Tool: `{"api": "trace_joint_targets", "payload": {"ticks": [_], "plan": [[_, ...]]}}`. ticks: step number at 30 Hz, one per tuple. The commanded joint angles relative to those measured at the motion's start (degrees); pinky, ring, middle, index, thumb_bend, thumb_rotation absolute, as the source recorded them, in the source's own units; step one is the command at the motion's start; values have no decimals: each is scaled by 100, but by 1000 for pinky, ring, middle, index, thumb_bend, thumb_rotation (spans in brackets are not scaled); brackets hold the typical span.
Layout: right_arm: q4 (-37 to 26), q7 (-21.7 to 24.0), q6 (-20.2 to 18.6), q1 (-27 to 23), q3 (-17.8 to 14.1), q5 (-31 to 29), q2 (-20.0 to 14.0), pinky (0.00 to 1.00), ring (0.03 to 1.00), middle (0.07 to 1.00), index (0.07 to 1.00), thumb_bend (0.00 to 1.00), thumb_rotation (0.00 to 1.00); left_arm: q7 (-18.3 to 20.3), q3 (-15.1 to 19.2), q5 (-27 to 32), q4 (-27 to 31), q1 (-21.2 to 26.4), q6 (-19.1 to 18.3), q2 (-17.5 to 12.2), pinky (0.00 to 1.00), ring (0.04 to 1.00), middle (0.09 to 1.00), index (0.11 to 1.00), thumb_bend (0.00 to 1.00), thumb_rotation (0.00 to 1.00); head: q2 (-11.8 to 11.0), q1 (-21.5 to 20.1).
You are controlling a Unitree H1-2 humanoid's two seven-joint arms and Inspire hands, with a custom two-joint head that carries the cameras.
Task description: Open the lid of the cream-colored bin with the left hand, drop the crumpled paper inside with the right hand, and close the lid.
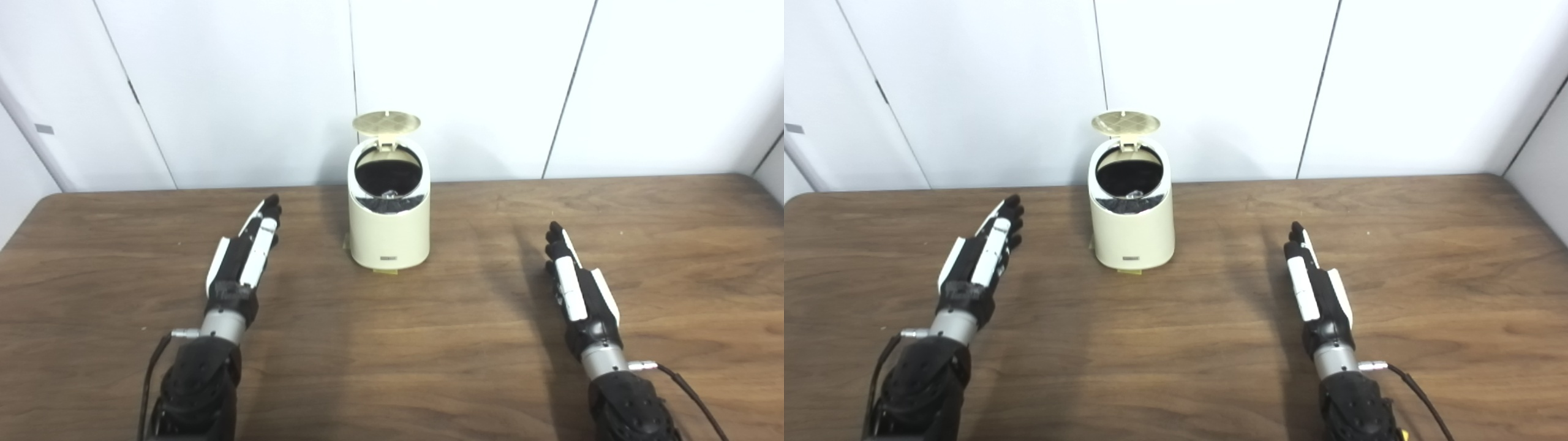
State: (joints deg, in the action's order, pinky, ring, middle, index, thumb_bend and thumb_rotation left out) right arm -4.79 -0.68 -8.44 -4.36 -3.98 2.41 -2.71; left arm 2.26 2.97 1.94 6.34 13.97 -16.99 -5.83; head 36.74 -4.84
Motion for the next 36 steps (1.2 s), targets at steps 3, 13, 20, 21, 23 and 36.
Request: {"api": "trace_joint_targets", "payload": {"ticks": [3, 13, 20, 21, 23, 36], "plan": [[28, -64, 375, -122, -40, -62, -5, 1000, 1000, 1000, 1000, 742, 1000, 13, -51, -112, 46, 582, 73, -112, 977, 966, 961, 994, 453, 858, -64, 165], [228, -31, 567, -78, 26, -83, -103, 1000, 998, 998, 1000, 697, 1000, -9, -198, -301, -404, 1609, 117, -179, 994, 980, 973, 1000, 503, 879, -322, 592], [298, -68, 537, -76, 75, -104, -19, 1000, 997, 995, 1000, 672, 1000, 46, -341, -441, -764, 2344, 33, -226, 1000, 984, 963, 988, 501, 835, -424, 542], [311, -64, 540, -86, 73, -137, 0, 1000, 996, 994, 1000, 674, 1000, 68, -385, -471, -837, 2464, 24, -247, 1000, 985, 963, 988, 499, 834, -436, 523], [334, -58, 535, -98, 63, -206, 33, 1000, 1000, 996, 1000, 655, 1000, 106, -439, -506, -964, 2630, 6, -269, 1000, 986, 973, 992, 520, 859, -459, 506], [425, -87, 422, -168, 142, -70, -45, 990, 992, 995, 1000, 657, 1000, 159, -991, -1299, -1822, 3546, 324, -449, 947, 956, 933, 901, 486, 987, -526, 541]]}}
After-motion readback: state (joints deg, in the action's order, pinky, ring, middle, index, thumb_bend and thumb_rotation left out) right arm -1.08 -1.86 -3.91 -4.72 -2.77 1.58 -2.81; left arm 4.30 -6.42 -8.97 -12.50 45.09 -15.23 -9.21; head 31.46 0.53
